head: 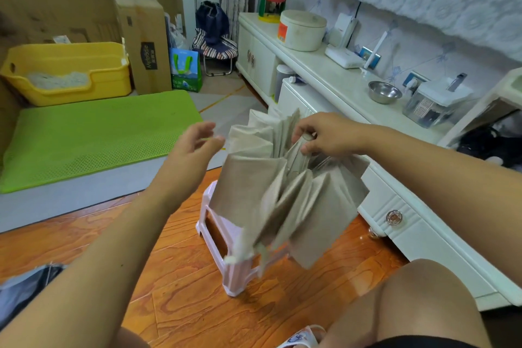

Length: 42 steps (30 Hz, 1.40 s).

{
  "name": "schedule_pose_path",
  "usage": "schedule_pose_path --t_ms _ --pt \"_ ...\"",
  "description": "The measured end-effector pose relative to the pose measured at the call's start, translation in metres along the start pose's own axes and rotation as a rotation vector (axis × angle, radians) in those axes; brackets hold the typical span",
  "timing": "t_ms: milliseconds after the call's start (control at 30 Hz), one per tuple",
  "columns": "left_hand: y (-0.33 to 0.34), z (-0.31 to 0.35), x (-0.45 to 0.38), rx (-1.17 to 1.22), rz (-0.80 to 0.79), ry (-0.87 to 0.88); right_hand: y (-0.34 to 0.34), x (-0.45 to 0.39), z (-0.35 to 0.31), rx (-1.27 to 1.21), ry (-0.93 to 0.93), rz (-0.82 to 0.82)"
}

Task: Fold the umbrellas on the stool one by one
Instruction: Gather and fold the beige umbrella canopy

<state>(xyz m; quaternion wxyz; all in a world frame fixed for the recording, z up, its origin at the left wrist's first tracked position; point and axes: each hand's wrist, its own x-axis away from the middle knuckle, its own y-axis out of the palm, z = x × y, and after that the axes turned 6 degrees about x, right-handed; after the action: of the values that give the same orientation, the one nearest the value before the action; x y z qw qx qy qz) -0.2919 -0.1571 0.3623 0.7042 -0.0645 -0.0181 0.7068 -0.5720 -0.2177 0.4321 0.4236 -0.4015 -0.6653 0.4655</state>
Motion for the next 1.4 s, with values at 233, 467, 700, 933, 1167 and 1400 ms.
schedule_pose_path --t_ms 233,467,700,933,1167,1400 --pt "0.006 -0.014 0.008 -0.199 -0.289 -0.012 -0.002 -0.002 -0.007 0.037 -0.048 -0.046" --pt "0.012 -0.019 0.009 -0.343 -0.289 0.186 -0.002 -0.012 -0.010 0.139 -0.088 -0.044" --pt "0.029 -0.026 -0.013 -0.368 0.030 0.320 0.003 -0.012 -0.017 0.170 -0.155 -0.064" --pt "0.023 -0.018 -0.026 -0.276 -0.185 0.226 0.007 -0.007 -0.014 0.141 -0.193 -0.052" --pt "0.031 -0.012 -0.014 -0.307 -0.241 0.393 0.007 -0.007 -0.007 0.101 -0.170 -0.017" --pt "0.025 -0.016 -0.012 -0.298 -0.267 0.176 0.007 -0.003 -0.004 0.092 -0.168 -0.026"
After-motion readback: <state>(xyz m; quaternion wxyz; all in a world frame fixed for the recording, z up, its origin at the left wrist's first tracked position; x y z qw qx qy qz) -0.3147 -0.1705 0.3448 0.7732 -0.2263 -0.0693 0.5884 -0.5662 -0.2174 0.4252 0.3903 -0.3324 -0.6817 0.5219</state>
